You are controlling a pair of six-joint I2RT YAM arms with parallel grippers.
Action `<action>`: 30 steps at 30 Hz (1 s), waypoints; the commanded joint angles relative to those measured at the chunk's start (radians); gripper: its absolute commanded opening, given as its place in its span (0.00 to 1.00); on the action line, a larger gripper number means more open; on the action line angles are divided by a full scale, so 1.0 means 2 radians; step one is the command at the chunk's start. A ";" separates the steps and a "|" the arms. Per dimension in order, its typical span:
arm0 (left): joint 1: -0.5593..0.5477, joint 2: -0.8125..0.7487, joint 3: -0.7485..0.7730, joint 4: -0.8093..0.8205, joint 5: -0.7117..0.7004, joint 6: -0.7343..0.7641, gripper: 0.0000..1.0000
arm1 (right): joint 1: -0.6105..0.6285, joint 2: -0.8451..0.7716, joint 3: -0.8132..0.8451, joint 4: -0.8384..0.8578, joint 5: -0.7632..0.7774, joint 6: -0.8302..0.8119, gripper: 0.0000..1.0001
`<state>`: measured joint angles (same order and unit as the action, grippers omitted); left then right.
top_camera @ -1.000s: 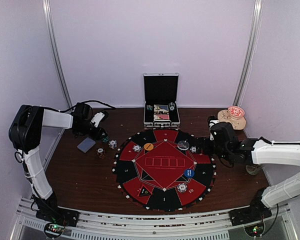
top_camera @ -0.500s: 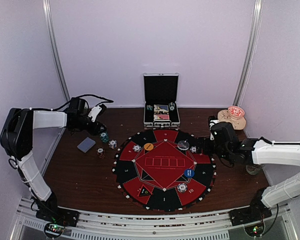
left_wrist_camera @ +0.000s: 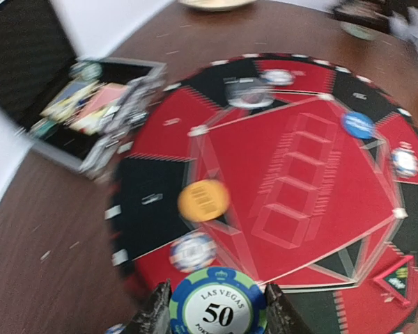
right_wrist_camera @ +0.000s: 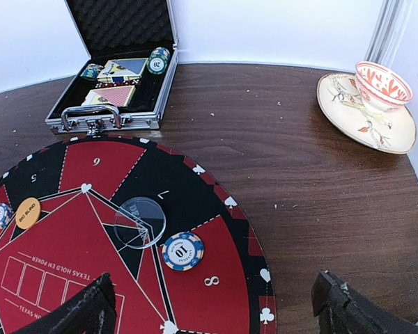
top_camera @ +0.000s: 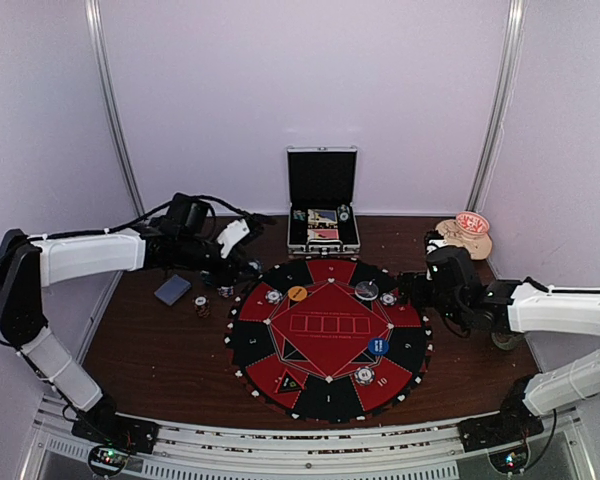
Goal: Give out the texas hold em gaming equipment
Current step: Place the poker chips pile at the small blind area.
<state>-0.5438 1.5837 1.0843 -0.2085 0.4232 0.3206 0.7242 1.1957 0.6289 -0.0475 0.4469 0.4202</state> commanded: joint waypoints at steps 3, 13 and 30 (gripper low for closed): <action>-0.114 0.011 0.019 -0.016 -0.002 0.018 0.22 | -0.005 -0.029 -0.013 0.001 0.052 0.019 1.00; -0.286 0.102 0.104 -0.039 -0.036 0.043 0.22 | -0.018 -0.081 -0.031 0.000 0.068 0.029 1.00; -0.362 0.297 0.290 -0.098 -0.053 0.043 0.21 | -0.021 -0.110 -0.036 0.000 0.059 0.031 1.00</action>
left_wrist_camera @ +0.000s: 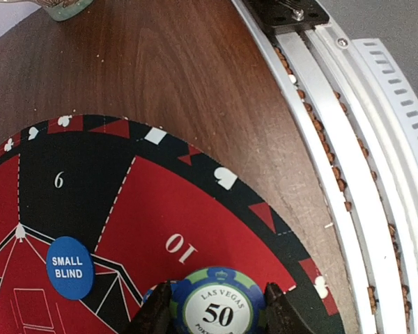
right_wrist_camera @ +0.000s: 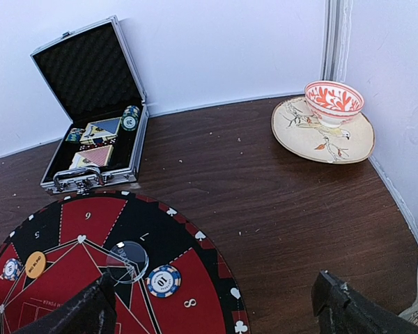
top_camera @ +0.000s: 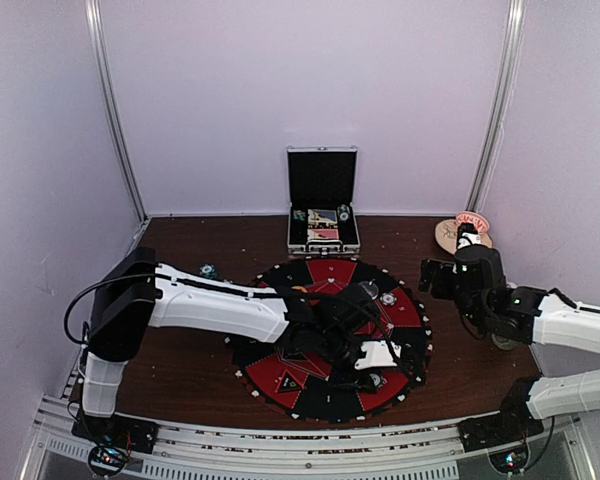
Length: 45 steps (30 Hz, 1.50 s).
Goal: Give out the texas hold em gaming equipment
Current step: Place the poker chips pile at the small blind area.
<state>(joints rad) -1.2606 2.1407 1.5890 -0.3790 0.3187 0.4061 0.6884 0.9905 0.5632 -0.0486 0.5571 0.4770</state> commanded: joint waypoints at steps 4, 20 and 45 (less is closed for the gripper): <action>-0.012 0.036 0.051 -0.018 -0.004 0.002 0.21 | -0.003 -0.008 -0.004 0.000 0.003 0.003 1.00; -0.018 0.073 0.076 -0.035 -0.005 0.004 0.22 | -0.003 -0.003 -0.003 0.002 -0.002 0.000 1.00; -0.022 0.079 0.078 -0.041 -0.006 0.005 0.49 | -0.003 -0.001 -0.003 0.002 -0.005 -0.002 1.00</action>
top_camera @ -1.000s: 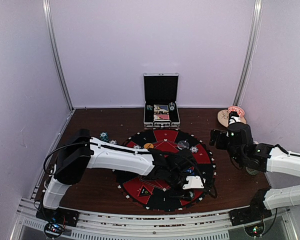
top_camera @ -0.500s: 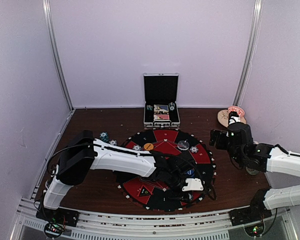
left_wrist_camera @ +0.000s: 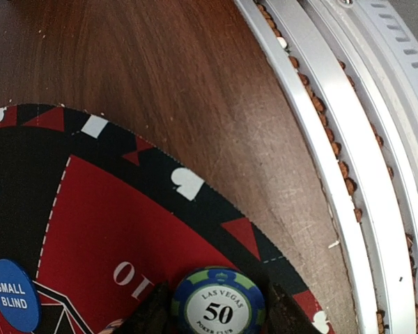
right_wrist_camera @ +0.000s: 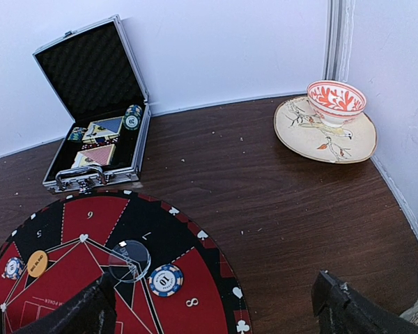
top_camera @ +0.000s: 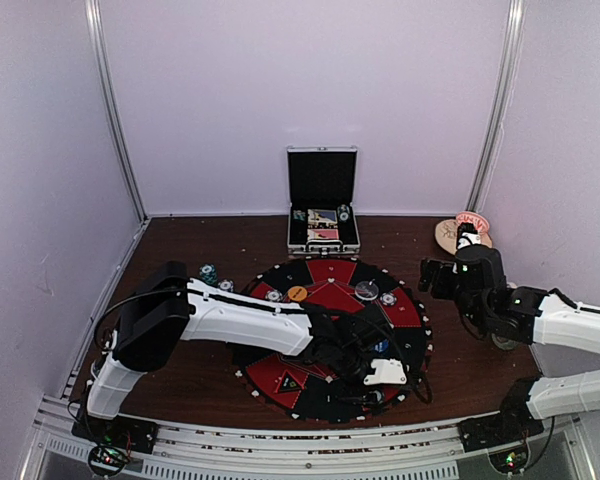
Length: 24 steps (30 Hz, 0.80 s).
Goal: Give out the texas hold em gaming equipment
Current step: Place the poker chips pile at the small blind area.
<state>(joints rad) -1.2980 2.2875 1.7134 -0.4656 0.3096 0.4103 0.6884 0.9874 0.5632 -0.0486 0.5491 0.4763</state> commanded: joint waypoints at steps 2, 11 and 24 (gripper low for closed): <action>-0.004 0.005 0.015 0.003 -0.004 0.003 0.51 | -0.002 0.001 -0.003 0.003 -0.002 -0.002 1.00; -0.004 -0.012 0.017 0.003 -0.012 0.003 0.58 | -0.003 0.001 -0.003 0.003 -0.003 -0.002 1.00; -0.006 -0.041 0.054 -0.036 0.021 -0.003 0.69 | -0.003 0.004 -0.002 0.004 -0.004 -0.003 1.00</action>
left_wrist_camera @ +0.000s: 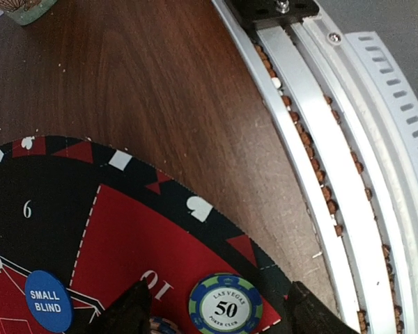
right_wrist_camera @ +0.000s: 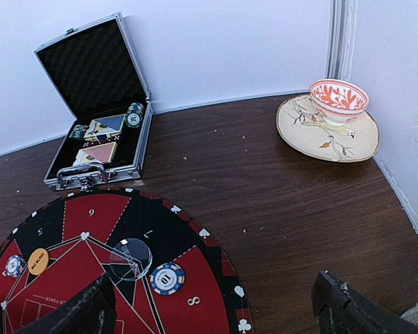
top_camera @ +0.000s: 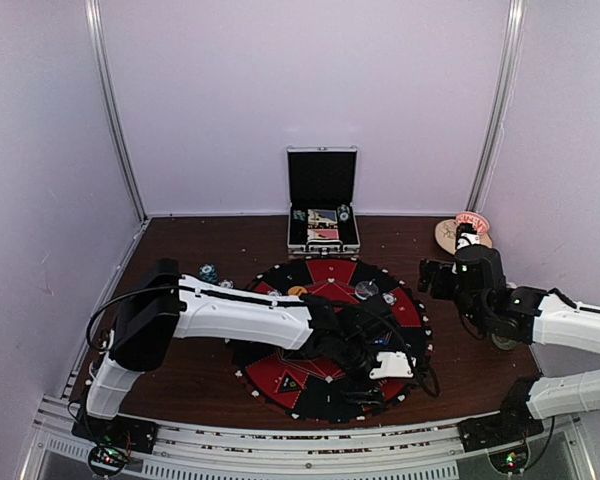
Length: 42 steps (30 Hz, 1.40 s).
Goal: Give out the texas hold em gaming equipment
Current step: Place the poker chips pile at the small blind area, then pick up the pile of poker chips from the pile of poker chips.
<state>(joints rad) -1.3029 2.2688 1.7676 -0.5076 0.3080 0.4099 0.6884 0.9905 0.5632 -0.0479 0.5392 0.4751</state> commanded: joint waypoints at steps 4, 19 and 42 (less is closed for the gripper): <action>-0.003 -0.054 0.041 -0.026 0.006 -0.011 0.78 | -0.003 0.002 -0.003 0.004 0.002 -0.003 1.00; 0.173 -0.287 -0.145 0.029 -0.085 -0.013 0.98 | -0.003 0.017 0.000 0.006 -0.008 -0.005 1.00; 0.526 -0.230 -0.208 0.114 -0.008 -0.091 0.98 | -0.003 0.043 0.004 0.010 -0.007 -0.005 1.00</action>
<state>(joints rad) -0.2558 1.7744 1.3499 -0.3367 0.2874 0.2611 0.6884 1.0790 0.5632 -0.0326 0.5213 0.4736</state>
